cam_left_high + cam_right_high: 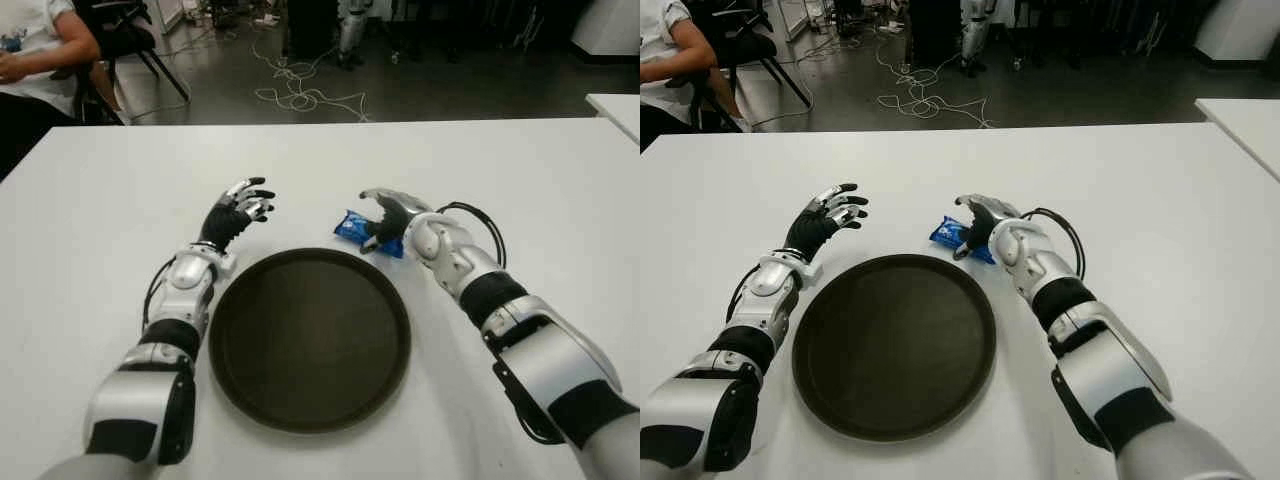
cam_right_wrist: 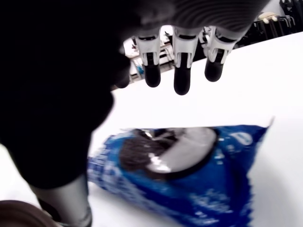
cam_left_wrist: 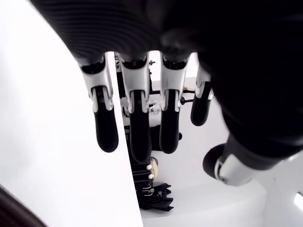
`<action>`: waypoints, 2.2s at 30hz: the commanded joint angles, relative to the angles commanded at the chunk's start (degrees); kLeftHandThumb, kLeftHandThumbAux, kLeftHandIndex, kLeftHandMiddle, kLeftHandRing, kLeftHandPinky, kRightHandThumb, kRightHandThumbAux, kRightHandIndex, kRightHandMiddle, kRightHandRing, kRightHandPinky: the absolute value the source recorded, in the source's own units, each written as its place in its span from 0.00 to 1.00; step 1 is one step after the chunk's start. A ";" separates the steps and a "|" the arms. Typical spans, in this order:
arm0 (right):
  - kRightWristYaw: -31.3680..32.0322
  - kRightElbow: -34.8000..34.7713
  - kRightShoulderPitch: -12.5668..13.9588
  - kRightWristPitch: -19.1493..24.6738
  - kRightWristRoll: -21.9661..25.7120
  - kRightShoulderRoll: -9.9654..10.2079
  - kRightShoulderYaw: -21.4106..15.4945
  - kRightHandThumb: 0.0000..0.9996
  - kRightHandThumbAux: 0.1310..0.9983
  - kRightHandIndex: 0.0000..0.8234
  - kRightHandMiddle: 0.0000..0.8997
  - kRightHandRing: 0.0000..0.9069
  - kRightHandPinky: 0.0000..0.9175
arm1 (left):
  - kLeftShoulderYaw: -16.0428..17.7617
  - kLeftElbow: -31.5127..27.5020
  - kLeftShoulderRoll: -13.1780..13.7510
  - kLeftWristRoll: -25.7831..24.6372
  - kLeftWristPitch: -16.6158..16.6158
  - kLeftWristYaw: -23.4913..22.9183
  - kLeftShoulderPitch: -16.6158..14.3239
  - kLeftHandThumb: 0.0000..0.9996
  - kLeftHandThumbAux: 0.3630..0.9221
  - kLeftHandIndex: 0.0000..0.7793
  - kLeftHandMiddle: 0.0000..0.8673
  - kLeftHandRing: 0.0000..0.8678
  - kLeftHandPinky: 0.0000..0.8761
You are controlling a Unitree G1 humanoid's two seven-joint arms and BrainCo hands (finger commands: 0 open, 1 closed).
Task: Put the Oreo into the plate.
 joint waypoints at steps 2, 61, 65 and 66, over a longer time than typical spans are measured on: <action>0.10 0.56 -0.23 -0.20 0.02 0.02 0.12 0.00 0.80 0.11 0.12 0.11 0.09 | -0.01 -0.02 -0.05 -0.02 -0.25 -0.03 0.03 0.07 0.52 0.26 0.36 0.37 0.38; -1.27 9.63 1.06 -2.19 -0.28 3.00 2.08 0.00 0.80 0.12 0.14 0.13 0.11 | -0.40 -0.93 -0.51 0.59 -0.47 1.51 0.26 0.07 0.52 0.25 0.36 0.37 0.38; -2.50 9.73 1.19 -2.31 -0.25 2.84 2.11 0.00 0.78 0.12 0.14 0.14 0.11 | -0.55 -1.16 -0.53 0.67 -0.52 1.57 0.38 0.06 0.53 0.25 0.36 0.36 0.37; -2.77 9.76 1.19 -2.28 -0.27 2.81 2.15 0.00 0.77 0.13 0.14 0.14 0.11 | -0.58 -1.19 -0.53 0.69 -0.52 1.55 0.39 0.06 0.54 0.25 0.36 0.36 0.37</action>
